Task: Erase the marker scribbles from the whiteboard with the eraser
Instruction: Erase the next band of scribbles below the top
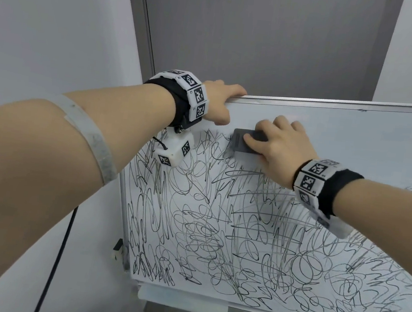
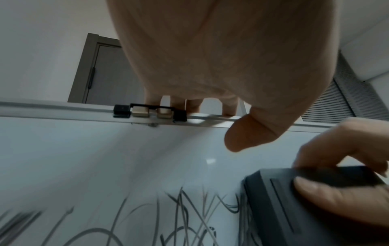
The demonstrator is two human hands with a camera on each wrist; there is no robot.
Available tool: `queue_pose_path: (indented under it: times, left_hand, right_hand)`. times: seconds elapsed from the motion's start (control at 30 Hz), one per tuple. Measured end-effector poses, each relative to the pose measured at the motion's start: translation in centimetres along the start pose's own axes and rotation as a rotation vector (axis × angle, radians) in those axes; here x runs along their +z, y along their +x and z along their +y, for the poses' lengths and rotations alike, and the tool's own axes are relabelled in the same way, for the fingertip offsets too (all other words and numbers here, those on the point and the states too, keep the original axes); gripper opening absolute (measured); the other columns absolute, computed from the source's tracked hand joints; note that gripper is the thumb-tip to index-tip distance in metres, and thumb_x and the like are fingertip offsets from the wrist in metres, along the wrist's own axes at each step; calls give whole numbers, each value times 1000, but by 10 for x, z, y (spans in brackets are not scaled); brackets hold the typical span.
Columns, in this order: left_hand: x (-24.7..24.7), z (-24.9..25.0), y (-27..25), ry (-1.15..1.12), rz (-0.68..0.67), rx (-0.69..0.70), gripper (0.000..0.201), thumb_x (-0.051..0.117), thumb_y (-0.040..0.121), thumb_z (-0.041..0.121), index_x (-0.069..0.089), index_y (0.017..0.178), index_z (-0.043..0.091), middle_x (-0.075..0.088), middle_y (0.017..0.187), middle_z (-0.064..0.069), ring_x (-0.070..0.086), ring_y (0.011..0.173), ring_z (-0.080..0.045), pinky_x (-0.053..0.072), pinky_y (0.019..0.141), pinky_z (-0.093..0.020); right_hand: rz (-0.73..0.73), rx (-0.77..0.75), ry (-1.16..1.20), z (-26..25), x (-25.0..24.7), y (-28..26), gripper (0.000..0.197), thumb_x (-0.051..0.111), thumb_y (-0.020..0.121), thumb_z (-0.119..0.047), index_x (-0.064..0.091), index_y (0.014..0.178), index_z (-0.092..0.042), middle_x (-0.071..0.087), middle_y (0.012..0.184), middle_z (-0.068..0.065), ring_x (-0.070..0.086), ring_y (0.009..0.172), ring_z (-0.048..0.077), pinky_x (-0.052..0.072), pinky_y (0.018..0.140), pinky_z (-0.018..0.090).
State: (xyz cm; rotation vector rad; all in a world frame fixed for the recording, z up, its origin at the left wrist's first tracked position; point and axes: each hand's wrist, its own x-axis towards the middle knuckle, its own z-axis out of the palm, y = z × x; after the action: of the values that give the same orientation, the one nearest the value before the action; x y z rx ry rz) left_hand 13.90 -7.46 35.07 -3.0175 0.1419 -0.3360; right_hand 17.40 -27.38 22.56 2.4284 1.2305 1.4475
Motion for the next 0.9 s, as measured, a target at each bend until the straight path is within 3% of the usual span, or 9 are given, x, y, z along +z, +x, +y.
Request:
queue_pose_path:
  times: [0.17, 0.27, 0.33, 0.47, 0.57, 0.63, 0.73, 0.83, 0.9]
  left_hand:
    - [-10, 0, -1, -17, -26, 15, 75, 62, 72, 24, 40, 142, 39, 56, 117, 5, 55, 105, -23, 48, 88, -34]
    - [-14, -4, -2, -18, -4, 27, 71, 54, 72, 34, 42, 142, 39, 59, 133, 6, 55, 118, -22, 46, 99, -35]
    - [-14, -6, -1, -19, 36, 17, 61, 53, 82, 31, 43, 142, 37, 60, 132, 3, 56, 115, -24, 46, 98, -34]
    - [-19, -14, -1, -61, 115, 6, 43, 44, 90, 34, 55, 131, 27, 63, 122, -5, 57, 110, -28, 44, 94, -33]
    - [-24, -31, -5, -82, 159, -91, 34, 40, 94, 39, 59, 113, 18, 64, 105, -5, 55, 93, -26, 41, 80, -30]
    - [-23, -47, -7, -11, 53, -130, 43, 30, 94, 46, 56, 104, 14, 61, 106, -8, 51, 93, -25, 37, 79, -31]
    - [-12, -69, -13, 50, -39, -144, 73, 12, 84, 61, 54, 110, 7, 58, 117, -17, 52, 100, -31, 36, 82, -34]
    - [-7, -76, -19, 122, -21, -90, 45, 20, 94, 41, 46, 108, 7, 54, 106, -22, 49, 89, -30, 34, 76, -34]
    - [-6, -79, -19, 61, -18, -106, 43, 19, 94, 40, 47, 109, 11, 52, 105, -21, 49, 91, -27, 35, 81, -35]
  right_hand:
    - [-102, -240, -39, -24, 8, -20, 47, 60, 67, -8, 67, 112, -23, 57, 102, 5, 46, 88, 29, 32, 71, 41]
    - [-9, -100, -57, -14, 4, -6, 51, 69, 65, -9, 66, 114, -24, 58, 107, 5, 48, 90, 30, 31, 75, 43]
    - [38, -15, -44, -15, 3, -1, 53, 74, 66, -11, 65, 117, -24, 58, 111, 6, 48, 92, 31, 31, 80, 45]
    - [-31, -253, -22, -24, 8, -12, 51, 67, 67, -8, 67, 116, -22, 58, 108, 7, 48, 90, 31, 36, 80, 46]
    - [3, -175, 10, -17, 0, 0, 47, 74, 70, -11, 68, 115, -21, 59, 109, 7, 49, 90, 31, 38, 79, 45]
    - [37, -99, 33, -15, -6, 13, 48, 74, 73, -13, 66, 119, -20, 58, 112, 9, 49, 91, 32, 38, 78, 45]
    - [73, -64, 39, -18, -5, 17, 45, 69, 77, -14, 65, 122, -18, 58, 112, 12, 49, 90, 33, 38, 77, 45]
    - [31, -183, 20, -33, 9, 1, 41, 66, 78, -15, 65, 119, -17, 58, 108, 11, 48, 88, 32, 37, 75, 43]
    - [-54, -303, -13, -42, 16, -7, 47, 69, 72, -10, 66, 118, -19, 57, 106, 8, 47, 88, 30, 37, 75, 43]
